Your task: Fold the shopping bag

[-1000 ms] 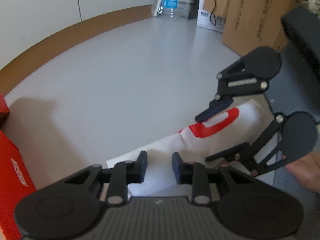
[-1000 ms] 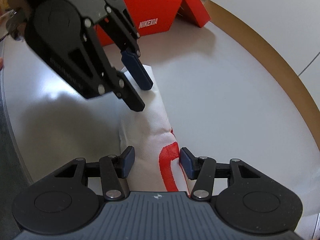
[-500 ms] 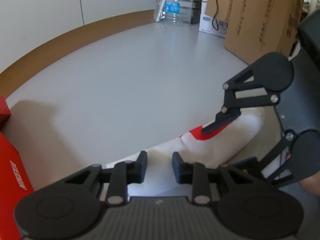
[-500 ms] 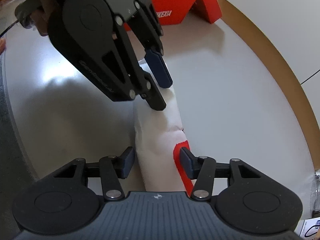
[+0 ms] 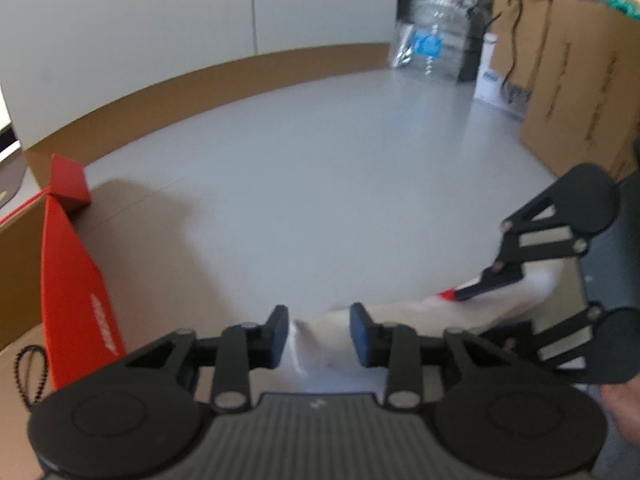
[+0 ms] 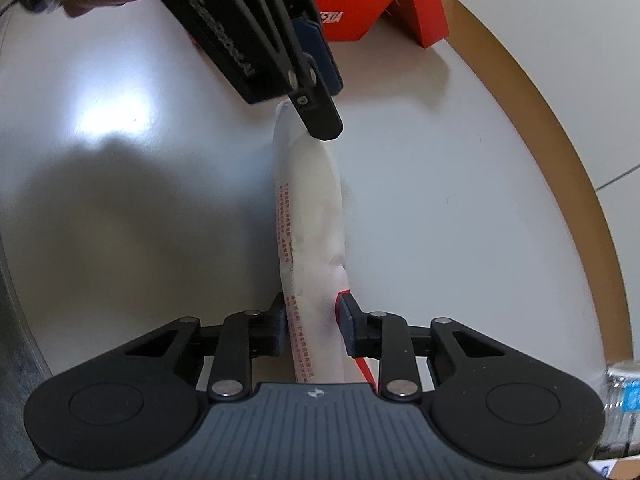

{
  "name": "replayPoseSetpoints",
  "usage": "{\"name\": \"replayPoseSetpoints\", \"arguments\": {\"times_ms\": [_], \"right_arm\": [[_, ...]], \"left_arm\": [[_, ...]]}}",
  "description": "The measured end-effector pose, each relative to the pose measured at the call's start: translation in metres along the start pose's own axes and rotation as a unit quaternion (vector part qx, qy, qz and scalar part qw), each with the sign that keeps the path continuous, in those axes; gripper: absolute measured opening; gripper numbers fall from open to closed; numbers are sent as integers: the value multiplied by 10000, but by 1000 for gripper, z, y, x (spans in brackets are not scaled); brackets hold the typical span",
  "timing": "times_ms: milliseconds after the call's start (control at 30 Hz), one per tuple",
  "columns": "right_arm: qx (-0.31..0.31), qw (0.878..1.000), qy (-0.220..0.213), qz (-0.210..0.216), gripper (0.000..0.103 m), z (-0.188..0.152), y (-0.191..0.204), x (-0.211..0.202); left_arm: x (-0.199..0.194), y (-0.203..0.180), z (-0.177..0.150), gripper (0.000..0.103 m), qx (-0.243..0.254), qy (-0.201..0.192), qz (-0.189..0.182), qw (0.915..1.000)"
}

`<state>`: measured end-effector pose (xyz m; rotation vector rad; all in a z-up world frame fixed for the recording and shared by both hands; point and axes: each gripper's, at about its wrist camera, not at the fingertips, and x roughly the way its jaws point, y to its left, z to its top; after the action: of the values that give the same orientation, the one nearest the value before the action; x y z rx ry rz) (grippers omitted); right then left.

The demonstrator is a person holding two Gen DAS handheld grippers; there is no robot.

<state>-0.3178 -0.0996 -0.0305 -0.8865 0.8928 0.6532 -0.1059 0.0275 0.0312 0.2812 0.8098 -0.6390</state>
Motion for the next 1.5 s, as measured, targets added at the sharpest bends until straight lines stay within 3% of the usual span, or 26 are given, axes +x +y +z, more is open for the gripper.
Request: {"name": "replayPoseSetpoints", "arguments": {"times_ms": [100,333,633,800,933,1000,1333,1433,1467,1500], "right_arm": [[-106,9999,51,-7,28,-3,2,1],[-219,9996,115,-150,29,-13,12,4],[-980,9942,254,-353,28,-28,38,10],[-1252,9910,213,-417,19,-40,46,14],[-1265,9906,91,-503,13,-54,51,13],[-1244,9906,14,-563,11,-64,54,11],[-1065,9912,-299,-732,11,-105,70,-2],[-1003,9918,-345,-715,11,-89,93,-25],[-982,9920,-360,-703,11,-88,82,-28],[-975,9920,-376,-703,11,-77,48,-57]], "left_arm": [[7,-5,-1,40,-406,175,-172,9989],[19,-21,-6,42,-825,467,-307,9950],[27,-37,-8,43,-1274,606,-501,9887],[21,-18,-5,42,-1418,502,-660,9864],[4,-10,-6,29,-1440,343,-831,9855],[-5,-8,-6,29,-1394,297,-864,9860],[-74,44,-1,29,-1408,147,-773,9869],[-98,76,6,29,-1649,54,-804,9830],[-103,88,9,29,-1527,59,-718,9856],[-108,100,11,29,-1388,74,-620,9883]]}}
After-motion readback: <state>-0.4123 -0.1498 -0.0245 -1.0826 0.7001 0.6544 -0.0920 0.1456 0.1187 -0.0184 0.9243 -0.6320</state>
